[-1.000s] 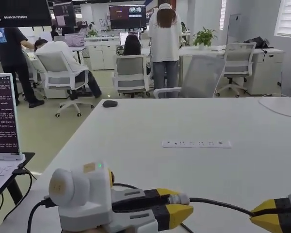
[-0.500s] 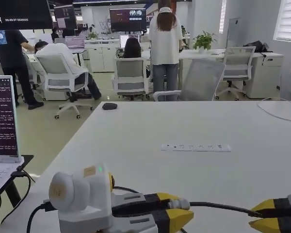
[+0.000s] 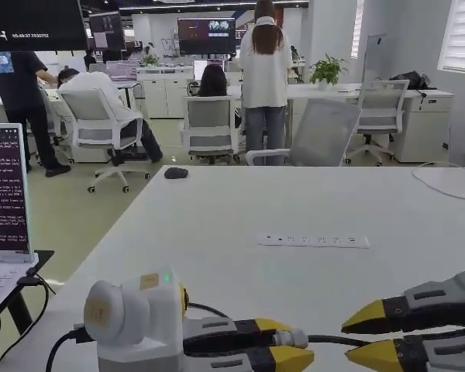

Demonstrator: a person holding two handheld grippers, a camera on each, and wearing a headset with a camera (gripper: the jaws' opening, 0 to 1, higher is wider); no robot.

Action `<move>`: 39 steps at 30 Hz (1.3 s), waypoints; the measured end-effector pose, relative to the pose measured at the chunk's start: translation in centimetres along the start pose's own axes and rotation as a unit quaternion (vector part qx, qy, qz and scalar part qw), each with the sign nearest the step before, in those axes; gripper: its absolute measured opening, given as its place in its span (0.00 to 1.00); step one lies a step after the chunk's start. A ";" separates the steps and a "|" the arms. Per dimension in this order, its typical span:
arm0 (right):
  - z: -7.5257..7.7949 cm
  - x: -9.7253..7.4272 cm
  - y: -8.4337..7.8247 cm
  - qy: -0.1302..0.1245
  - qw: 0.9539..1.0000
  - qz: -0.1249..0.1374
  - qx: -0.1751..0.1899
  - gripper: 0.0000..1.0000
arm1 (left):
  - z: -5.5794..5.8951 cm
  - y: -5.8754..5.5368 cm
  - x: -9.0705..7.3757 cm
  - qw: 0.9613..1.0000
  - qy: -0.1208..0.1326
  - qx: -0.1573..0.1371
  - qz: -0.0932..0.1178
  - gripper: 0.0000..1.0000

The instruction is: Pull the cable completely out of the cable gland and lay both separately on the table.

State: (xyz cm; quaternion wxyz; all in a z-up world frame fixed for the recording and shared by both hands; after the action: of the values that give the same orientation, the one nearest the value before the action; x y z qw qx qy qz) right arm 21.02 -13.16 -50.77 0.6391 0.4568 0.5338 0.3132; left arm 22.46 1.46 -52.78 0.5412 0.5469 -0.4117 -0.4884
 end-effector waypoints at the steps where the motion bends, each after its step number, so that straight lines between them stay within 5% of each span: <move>1: 0.0 0.2 0.1 0.003 1.000 0.001 0.002 0.13 | 0.0 0.0 0.0 1.000 0.000 0.000 0.000 0.17; 16: 0.1 1.0 1.1 0.016 0.999 0.035 -0.004 0.00 | -0.2 -0.3 0.0 1.000 0.005 -0.006 -0.010 0.17; 31: 0.3 1.3 0.2 0.028 1.000 0.004 -0.009 0.04 | 0.1 -0.3 0.2 1.000 -0.007 -0.005 -0.008 0.17; 39: 0.0 1.4 0.4 0.028 0.999 0.012 -0.011 0.04 | 0.0 -0.4 0.1 1.000 -0.002 -0.009 -0.007 0.17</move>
State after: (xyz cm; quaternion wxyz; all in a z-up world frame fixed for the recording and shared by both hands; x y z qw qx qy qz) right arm 21.42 -11.73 -50.95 0.6254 0.4470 0.5422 0.3391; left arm 22.47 1.43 -53.15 0.5415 0.5438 -0.4047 -0.4972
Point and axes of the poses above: the centre of the closed fingertips' face, and the gripper's own axes: x roughly forward along the fingers, z roughly to its right, y roughly out of its top, the point moved 7 cm from there along -x, roughly backward along the fingers, and after that the axes turned 10 degrees about x, right-handed, at the moved point
